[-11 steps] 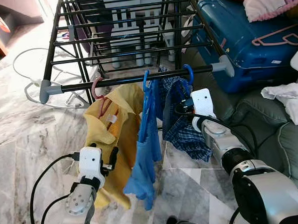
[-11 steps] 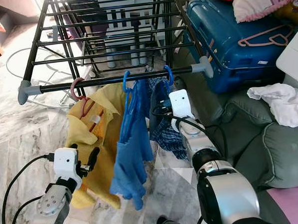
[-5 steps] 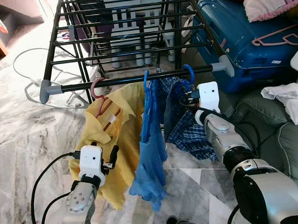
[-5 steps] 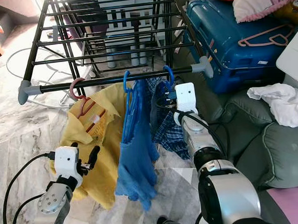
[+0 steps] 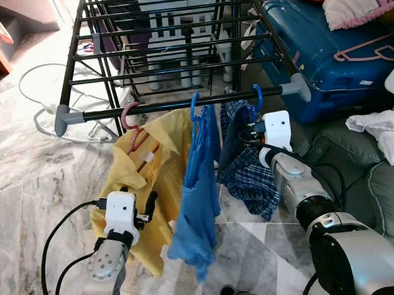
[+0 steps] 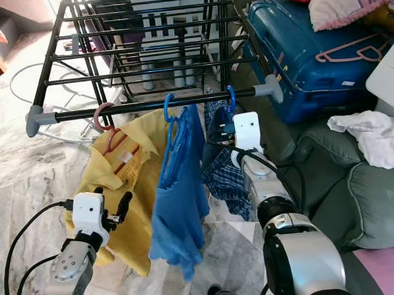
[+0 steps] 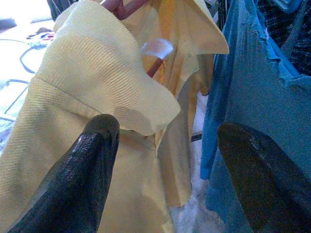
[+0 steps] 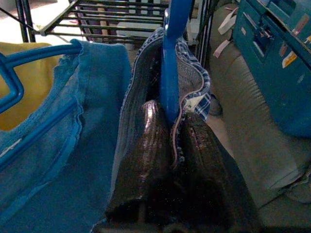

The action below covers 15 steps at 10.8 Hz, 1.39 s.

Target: Hang hanger

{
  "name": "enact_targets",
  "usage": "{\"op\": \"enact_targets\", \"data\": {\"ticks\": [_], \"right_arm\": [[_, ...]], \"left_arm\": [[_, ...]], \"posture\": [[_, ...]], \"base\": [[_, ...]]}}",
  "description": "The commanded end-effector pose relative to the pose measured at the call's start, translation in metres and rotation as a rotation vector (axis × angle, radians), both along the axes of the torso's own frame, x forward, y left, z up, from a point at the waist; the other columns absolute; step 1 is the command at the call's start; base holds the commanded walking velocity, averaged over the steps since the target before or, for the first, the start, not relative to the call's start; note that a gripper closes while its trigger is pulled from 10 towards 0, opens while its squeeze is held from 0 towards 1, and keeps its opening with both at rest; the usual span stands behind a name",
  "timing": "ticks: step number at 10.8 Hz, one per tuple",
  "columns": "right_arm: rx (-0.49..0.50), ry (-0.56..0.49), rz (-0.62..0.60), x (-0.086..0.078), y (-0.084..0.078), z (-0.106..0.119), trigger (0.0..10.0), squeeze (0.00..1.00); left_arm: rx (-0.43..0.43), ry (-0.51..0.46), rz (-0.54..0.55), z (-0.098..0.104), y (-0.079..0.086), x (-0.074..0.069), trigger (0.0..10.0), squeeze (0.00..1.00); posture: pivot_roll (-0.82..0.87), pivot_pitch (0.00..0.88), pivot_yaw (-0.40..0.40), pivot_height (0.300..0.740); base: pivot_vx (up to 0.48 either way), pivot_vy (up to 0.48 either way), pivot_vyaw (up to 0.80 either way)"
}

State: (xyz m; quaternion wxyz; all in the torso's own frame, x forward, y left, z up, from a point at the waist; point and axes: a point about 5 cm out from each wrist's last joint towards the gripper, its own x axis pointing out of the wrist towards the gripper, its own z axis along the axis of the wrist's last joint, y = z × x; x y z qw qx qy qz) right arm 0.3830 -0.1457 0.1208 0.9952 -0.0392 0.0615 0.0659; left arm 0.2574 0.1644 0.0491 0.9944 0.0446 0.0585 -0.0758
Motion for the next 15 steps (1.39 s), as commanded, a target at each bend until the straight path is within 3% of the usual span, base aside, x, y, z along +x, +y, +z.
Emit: {"op": "enact_targets", "data": {"ticks": [1, 5, 7, 9, 11, 15], "right_arm": [[-0.018, 0.022, -0.007, -0.001, -0.001, -0.003, 0.0, 0.0], [-0.061, 0.073, -0.017, -0.003, -0.004, -0.012, 0.0, 0.0], [-0.06, -0.062, 0.006, 0.0, -0.001, 0.005, 0.0, 0.0], [-0.084, -0.188, -0.036, 0.0, -0.009, 0.022, 0.0, 0.0], [-0.09, -0.281, -0.056, -0.015, -0.021, 0.022, 0.0, 0.0], [-0.103, -0.217, -0.044, -0.054, -0.023, -0.019, 0.0, 0.0]], "left_arm": [[0.016, 0.012, 0.007, -0.003, 0.003, -0.002, 10.0, 0.0], [0.021, 0.021, 0.005, -0.005, 0.002, -0.002, 10.0, 0.0], [0.019, 0.009, 0.005, -0.003, 0.002, -0.001, 10.0, 0.0], [0.027, 0.005, 0.022, -0.003, 0.003, -0.001, 10.0, 0.0], [0.054, -0.002, 0.039, -0.004, 0.002, 0.0, 10.0, 0.0], [0.098, 0.014, 0.069, -0.008, 0.003, 0.002, 10.0, 0.0]], "posture": [[-0.07, 0.104, -0.004, 0.74], [-0.07, 0.104, -0.003, 0.74], [-0.07, 0.105, -0.001, 0.74], [-0.08, 0.105, 0.001, 0.74], [-0.09, 0.103, -0.001, 0.74], [-0.11, 0.1, 0.005, 0.74]], "base": [[0.0, 0.0, 0.0], [0.0, 0.0, 0.0], [0.0, 0.0, 0.0], [0.0, 0.0, 0.0], [0.0, 0.0, 0.0], [0.0, 0.0, 0.0]]}}
